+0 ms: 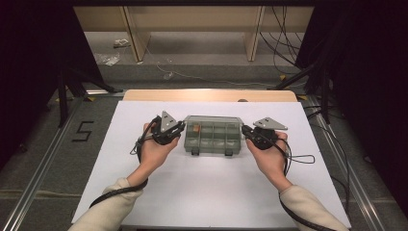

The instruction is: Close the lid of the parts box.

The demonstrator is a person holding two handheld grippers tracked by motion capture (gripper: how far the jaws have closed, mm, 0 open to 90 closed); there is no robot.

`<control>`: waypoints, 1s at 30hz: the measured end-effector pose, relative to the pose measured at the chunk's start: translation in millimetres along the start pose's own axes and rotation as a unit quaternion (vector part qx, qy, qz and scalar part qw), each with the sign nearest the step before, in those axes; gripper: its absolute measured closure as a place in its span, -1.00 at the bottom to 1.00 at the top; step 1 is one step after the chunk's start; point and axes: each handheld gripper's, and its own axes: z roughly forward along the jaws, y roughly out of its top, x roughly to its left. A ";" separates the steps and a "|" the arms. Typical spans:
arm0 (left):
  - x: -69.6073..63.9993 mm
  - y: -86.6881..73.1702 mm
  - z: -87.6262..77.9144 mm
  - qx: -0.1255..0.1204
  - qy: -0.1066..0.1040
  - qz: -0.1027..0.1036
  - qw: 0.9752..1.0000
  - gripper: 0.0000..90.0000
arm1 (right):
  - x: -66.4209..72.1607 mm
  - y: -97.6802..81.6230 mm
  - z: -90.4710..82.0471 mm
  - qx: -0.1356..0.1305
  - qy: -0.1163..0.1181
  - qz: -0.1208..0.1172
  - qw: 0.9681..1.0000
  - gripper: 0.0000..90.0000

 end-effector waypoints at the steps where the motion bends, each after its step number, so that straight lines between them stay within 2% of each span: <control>1: -0.5 -1.0 -0.2 0.000 -0.002 0.000 1.000 0.78 | 0.3 -0.9 -0.1 0.001 0.001 0.000 1.000 0.88; 13: -6.5 -8.4 -4.7 0.011 -0.017 -0.001 1.000 0.76 | 0.5 -7.6 -1.9 0.015 0.007 -0.006 1.000 0.86; 24: -12.6 -10.0 -6.5 0.017 -0.017 0.012 1.000 0.74 | -1.2 -12.0 -4.1 0.022 0.010 -0.008 1.000 0.83; 30: -12.3 -13.3 -8.0 0.023 -0.019 0.008 1.000 0.73 | -1.4 -14.5 -5.5 0.026 0.011 -0.010 1.000 0.80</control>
